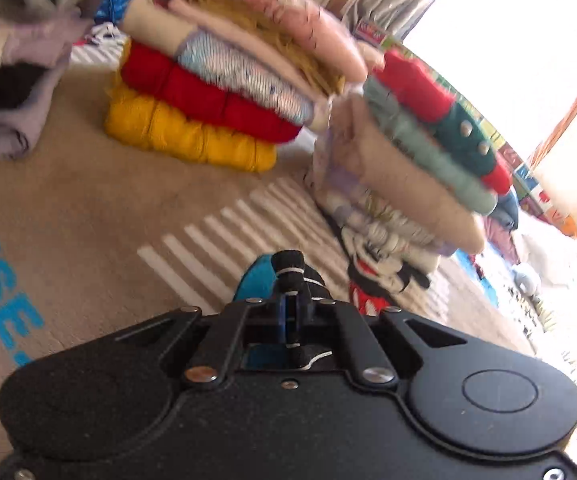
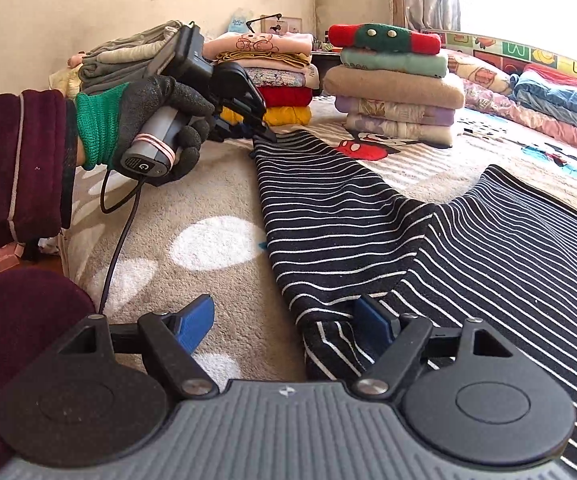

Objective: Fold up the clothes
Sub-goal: 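Regrasp the leg end with the left tool near the clothes stacks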

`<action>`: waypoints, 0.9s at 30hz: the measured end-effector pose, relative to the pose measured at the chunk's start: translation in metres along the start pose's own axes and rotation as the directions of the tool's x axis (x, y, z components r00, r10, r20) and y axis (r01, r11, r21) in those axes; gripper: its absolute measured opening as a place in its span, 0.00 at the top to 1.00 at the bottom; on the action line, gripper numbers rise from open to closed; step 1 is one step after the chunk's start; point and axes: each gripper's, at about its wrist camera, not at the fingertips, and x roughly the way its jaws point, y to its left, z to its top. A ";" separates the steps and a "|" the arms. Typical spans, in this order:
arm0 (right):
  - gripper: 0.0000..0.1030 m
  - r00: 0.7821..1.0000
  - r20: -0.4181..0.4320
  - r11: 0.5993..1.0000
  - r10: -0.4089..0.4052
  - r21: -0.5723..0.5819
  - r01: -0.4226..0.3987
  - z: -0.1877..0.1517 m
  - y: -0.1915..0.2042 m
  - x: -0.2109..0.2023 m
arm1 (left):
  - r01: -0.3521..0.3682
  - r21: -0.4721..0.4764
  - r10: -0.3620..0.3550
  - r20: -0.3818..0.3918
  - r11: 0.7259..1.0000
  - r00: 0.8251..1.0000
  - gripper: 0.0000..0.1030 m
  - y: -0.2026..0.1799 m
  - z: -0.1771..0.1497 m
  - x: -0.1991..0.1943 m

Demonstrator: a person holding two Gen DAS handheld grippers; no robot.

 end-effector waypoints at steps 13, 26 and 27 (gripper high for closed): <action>0.24 0.996 -0.019 0.994 0.088 0.062 -0.087 0.000 -0.013 -0.003 | -0.126 0.024 0.127 -0.046 0.992 0.991 0.84 0.026 -0.006 0.020; 0.23 0.996 -0.017 0.996 0.082 0.042 -0.082 0.000 -0.009 -0.004 | -0.036 0.274 0.055 -0.060 0.961 0.997 0.77 -0.031 -0.009 0.000; 0.23 0.996 -0.016 0.996 0.082 0.041 -0.082 0.000 -0.009 -0.004 | -0.045 0.307 0.065 -0.053 0.951 0.996 0.73 -0.037 -0.009 0.002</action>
